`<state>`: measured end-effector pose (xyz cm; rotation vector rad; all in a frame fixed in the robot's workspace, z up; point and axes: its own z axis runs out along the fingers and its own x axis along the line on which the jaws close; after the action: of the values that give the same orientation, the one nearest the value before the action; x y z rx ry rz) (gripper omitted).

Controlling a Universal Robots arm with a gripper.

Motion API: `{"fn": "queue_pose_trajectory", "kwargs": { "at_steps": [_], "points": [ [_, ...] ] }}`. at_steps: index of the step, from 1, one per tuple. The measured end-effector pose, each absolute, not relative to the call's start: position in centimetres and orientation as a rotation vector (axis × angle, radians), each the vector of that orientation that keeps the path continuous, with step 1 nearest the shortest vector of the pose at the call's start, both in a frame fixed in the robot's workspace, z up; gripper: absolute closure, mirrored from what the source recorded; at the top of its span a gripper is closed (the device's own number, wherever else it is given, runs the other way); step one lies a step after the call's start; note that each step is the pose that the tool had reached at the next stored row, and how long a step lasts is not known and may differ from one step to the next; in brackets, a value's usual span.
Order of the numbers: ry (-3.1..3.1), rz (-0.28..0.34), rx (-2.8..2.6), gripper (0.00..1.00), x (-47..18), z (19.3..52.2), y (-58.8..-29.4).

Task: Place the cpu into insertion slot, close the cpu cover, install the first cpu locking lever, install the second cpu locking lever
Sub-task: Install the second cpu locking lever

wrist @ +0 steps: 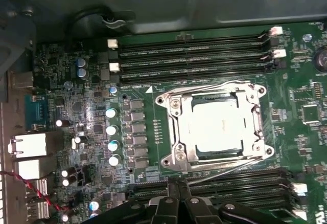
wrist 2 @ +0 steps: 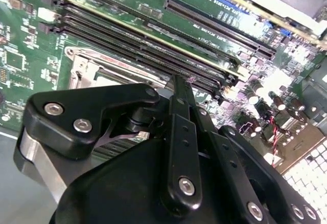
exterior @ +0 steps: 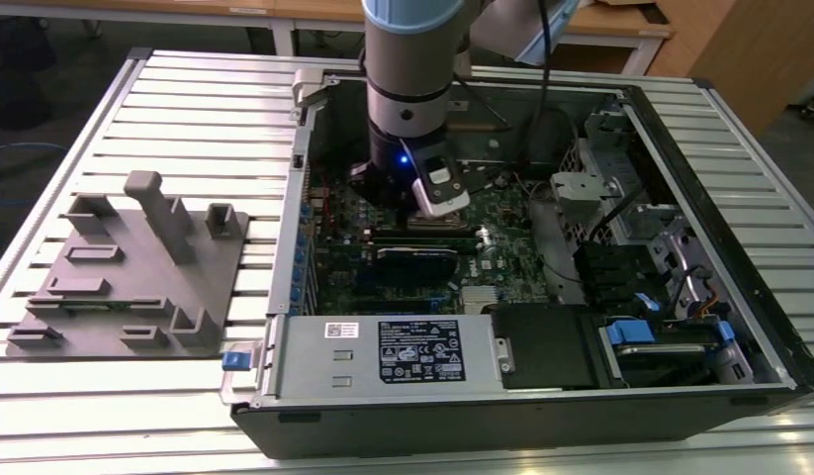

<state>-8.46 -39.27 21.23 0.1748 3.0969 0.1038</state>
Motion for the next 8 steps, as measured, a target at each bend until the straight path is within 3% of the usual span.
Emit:
{"fn": "queue_pose_trajectory", "kwargs": {
  "at_steps": [4, 8],
  "points": [
    [3.097, 0.109, 0.175, 0.89, -8.58, 20.95, -39.27],
    [3.096, 0.158, 0.176, 0.89, -8.58, 20.82, -39.27]
  ]
}}
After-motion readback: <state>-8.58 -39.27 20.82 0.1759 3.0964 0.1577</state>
